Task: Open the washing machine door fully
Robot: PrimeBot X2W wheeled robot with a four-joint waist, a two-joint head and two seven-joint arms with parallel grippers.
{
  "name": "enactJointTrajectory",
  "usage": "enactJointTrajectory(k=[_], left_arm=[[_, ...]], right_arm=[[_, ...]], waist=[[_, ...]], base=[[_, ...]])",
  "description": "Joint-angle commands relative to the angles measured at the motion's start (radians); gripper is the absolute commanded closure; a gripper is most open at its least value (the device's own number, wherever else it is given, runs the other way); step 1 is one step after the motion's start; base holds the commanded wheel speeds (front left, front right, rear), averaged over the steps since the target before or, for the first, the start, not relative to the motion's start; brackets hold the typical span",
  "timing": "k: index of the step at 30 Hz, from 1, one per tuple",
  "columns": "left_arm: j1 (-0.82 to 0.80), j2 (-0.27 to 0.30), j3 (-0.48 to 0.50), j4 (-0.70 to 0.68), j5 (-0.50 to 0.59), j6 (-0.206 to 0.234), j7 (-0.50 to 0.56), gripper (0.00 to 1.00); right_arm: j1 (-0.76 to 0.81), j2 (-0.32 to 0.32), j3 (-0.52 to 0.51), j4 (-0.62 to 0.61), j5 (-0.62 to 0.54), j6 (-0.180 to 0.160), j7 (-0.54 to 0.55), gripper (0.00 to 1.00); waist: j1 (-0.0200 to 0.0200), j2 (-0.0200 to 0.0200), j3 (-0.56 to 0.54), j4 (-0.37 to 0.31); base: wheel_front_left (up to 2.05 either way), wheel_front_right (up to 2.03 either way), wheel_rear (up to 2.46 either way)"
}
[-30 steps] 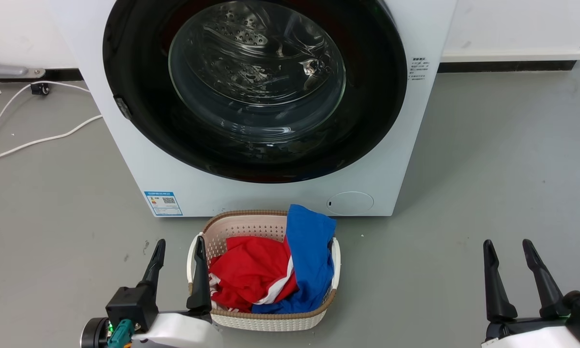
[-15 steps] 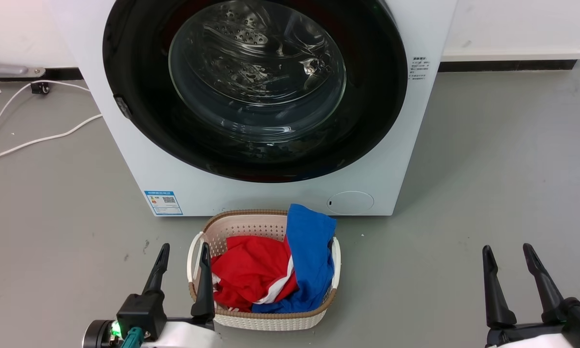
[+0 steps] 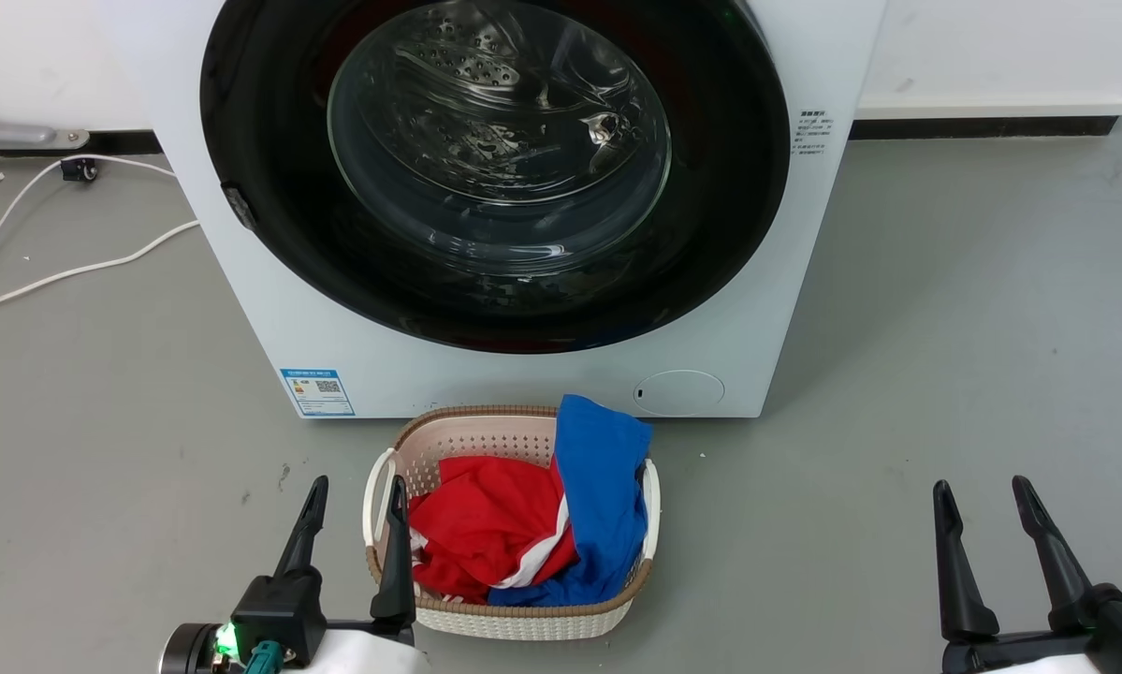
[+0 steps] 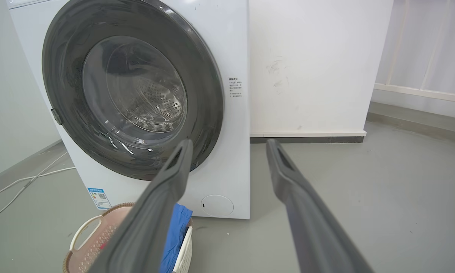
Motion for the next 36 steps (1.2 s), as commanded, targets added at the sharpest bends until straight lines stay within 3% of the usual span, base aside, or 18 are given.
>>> enactJointTrajectory(k=[1,16,26,36], left_arm=[[0.007,-0.001,0.001,0.002,-0.004,-0.003,-0.003,0.0],[0.008,-0.001,0.0,0.009,-0.011,0.006,-0.003,0.0],[0.01,-0.001,-0.002,0.014,-0.014,0.006,-0.003,0.0],[0.015,-0.001,-0.005,0.019,-0.013,0.003,-0.003,0.0]], right_arm=[[0.004,0.002,0.001,-0.004,0.011,0.0,-0.002,0.0],[0.004,0.002,0.004,0.012,0.064,0.0,-0.002,0.0],[-0.035,0.001,-0.032,0.056,0.612,0.0,-0.002,0.0],[-0.027,0.0,0.056,0.042,1.124,0.0,-0.002,0.0]], waist=[[0.0,0.0,0.0,0.0],[0.0,0.0,-0.001,0.0],[0.0,0.0,-0.007,0.003],[0.0,0.0,-0.012,0.005]], base=[[0.0,0.0,0.0],[0.0,0.0,0.0],[0.0,0.0,0.0],[0.0,0.0,0.0]])
